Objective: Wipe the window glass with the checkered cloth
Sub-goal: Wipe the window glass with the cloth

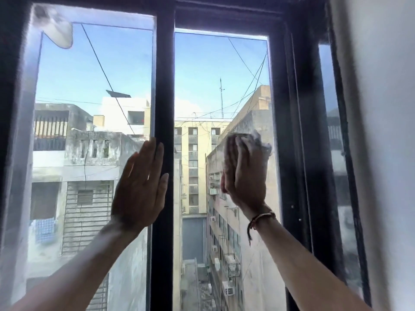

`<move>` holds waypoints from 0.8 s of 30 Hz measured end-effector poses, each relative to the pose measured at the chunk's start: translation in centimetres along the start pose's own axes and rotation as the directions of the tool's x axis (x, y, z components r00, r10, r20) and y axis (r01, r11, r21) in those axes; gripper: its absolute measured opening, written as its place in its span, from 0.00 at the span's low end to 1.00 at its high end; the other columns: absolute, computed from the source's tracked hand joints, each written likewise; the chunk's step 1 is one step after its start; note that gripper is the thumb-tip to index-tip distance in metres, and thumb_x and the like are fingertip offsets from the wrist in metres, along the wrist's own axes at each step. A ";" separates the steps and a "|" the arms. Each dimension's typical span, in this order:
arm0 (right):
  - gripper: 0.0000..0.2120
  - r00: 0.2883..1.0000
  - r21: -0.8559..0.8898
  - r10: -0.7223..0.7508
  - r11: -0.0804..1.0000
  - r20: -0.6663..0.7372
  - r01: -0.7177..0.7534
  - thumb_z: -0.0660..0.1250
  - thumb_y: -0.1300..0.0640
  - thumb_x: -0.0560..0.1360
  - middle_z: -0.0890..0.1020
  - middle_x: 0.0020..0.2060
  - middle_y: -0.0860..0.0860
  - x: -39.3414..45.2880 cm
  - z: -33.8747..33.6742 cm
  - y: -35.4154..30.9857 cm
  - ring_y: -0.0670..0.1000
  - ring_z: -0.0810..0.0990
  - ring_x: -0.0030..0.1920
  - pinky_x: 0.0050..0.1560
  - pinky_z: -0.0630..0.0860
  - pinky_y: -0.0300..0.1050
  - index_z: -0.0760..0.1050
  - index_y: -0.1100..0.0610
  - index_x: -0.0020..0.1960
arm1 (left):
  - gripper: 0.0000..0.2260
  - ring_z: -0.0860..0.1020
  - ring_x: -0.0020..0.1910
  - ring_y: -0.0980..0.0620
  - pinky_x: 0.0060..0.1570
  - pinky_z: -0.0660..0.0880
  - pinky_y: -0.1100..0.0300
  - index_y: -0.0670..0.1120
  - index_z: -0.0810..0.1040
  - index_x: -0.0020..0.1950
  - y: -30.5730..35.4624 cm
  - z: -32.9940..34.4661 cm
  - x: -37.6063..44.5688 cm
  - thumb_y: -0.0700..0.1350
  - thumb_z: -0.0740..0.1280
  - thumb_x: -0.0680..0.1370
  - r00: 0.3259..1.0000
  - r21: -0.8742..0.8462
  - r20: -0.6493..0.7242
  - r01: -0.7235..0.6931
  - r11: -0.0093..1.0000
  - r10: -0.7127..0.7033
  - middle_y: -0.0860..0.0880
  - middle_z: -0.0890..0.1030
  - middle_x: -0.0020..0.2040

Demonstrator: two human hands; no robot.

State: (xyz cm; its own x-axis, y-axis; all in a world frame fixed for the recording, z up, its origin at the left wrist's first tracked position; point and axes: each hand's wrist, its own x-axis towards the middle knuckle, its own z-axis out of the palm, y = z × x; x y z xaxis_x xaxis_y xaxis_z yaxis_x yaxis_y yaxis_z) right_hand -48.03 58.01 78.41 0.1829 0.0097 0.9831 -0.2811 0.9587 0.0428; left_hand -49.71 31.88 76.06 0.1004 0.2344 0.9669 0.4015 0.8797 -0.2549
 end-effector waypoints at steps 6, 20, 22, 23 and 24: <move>0.29 0.998 -0.159 -0.059 0.986 -0.021 0.055 0.62 0.53 0.85 0.69 0.82 0.60 5.0 2.2 -3.5 0.59 0.63 0.85 0.86 0.60 0.64 0.65 0.63 0.82 | 0.28 0.54 0.86 0.48 0.82 0.61 0.45 0.44 0.51 0.85 -0.6 0.4 0.5 0.50 0.52 0.86 1.000 0.006 -0.014 -0.006 1.000 0.006 0.43 0.56 0.86; 0.25 0.994 -0.192 0.075 0.980 0.073 -0.060 0.59 0.51 0.84 0.68 0.81 0.65 0.5 -1.8 2.5 0.64 0.64 0.83 0.89 0.54 0.60 0.68 0.64 0.77 | 0.27 0.58 0.85 0.45 0.79 0.66 0.39 0.40 0.55 0.84 0.2 0.2 0.5 0.48 0.53 0.86 1.000 0.056 -0.028 0.001 0.998 0.001 0.41 0.58 0.85; 0.21 0.989 -0.167 0.147 0.975 0.006 -0.144 0.62 0.51 0.83 0.73 0.77 0.64 2.3 0.2 -1.2 0.64 0.68 0.80 0.88 0.56 0.65 0.74 0.63 0.71 | 0.27 0.58 0.85 0.45 0.79 0.66 0.39 0.40 0.56 0.83 0.1 0.2 0.4 0.48 0.53 0.86 1.000 0.065 -0.029 -0.001 0.998 0.003 0.40 0.59 0.85; 0.20 0.992 -0.152 0.124 0.980 -0.019 -0.125 0.63 0.51 0.83 0.76 0.75 0.63 3.1 1.0 -3.0 0.63 0.68 0.80 0.89 0.53 0.64 0.76 0.62 0.70 | 0.27 0.59 0.85 0.45 0.79 0.66 0.39 0.40 0.56 0.83 0.0 0.1 0.5 0.48 0.53 0.86 0.999 0.071 -0.033 -0.006 0.997 0.008 0.40 0.59 0.85; 0.21 0.997 -0.142 0.066 0.987 -0.032 -0.070 0.63 0.51 0.83 0.78 0.74 0.62 3.7 1.8 -4.7 0.62 0.68 0.80 0.89 0.47 0.61 0.78 0.62 0.69 | 0.27 0.59 0.85 0.45 0.79 0.66 0.40 0.40 0.56 0.83 -0.3 0.1 0.7 0.48 0.53 0.86 0.999 0.074 -0.035 -0.015 0.997 0.017 0.40 0.59 0.85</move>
State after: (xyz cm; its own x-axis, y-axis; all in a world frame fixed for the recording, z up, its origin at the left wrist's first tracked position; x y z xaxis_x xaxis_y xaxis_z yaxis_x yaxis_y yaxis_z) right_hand -47.70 53.01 82.14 0.1942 0.0821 0.9775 -0.1566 0.9863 -0.0518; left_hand -49.85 31.85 76.76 0.1391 0.2349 0.9620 0.3316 0.9043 -0.2688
